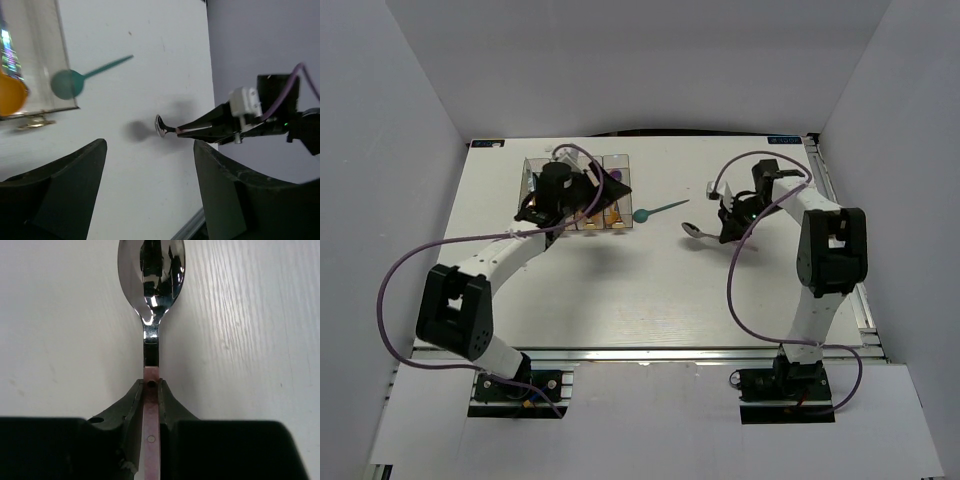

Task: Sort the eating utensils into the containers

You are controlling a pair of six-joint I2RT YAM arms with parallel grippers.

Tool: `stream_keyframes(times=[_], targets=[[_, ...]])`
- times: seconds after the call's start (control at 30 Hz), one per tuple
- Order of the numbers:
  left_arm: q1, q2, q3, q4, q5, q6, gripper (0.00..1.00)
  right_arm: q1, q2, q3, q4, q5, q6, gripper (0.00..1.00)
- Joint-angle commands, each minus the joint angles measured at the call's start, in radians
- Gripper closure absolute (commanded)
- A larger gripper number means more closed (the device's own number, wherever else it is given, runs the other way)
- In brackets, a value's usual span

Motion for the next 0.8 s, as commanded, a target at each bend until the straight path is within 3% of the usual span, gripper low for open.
stream_keyframes(times=[0.0, 0.13, 0.3, 0.6, 0.73, 0.77], targets=[[-0.09, 0.051, 0.033, 0.079, 0.018, -0.074, 0.19, 0.056, -0.102, 0.005, 0.03, -0.158, 0.257, 1.0], [-0.165, 0.115, 0.067, 0.079, -0.034, -0.106, 0.21, 0.113, -0.147, -0.004, 0.175, -0.253, 0.681, 1.0], [-0.208, 0.146, 0.089, 0.079, -0.094, -0.138, 0.23, 0.163, -0.127, 0.012, 0.344, -0.313, 1.021, 1.0], [-0.236, 0.198, 0.141, 0.07, -0.129, -0.178, 0.33, 0.26, -0.161, 0.001, 0.511, -0.309, 1.232, 1.0], [-0.24, 0.216, 0.15, 0.068, -0.117, -0.191, 0.44, 0.271, -0.172, -0.01, 0.562, -0.283, 1.278, 1.0], [-0.241, 0.218, 0.149, 0.071, -0.106, -0.198, 0.52, 0.268, -0.175, -0.011, 0.571, -0.276, 1.282, 1.0]])
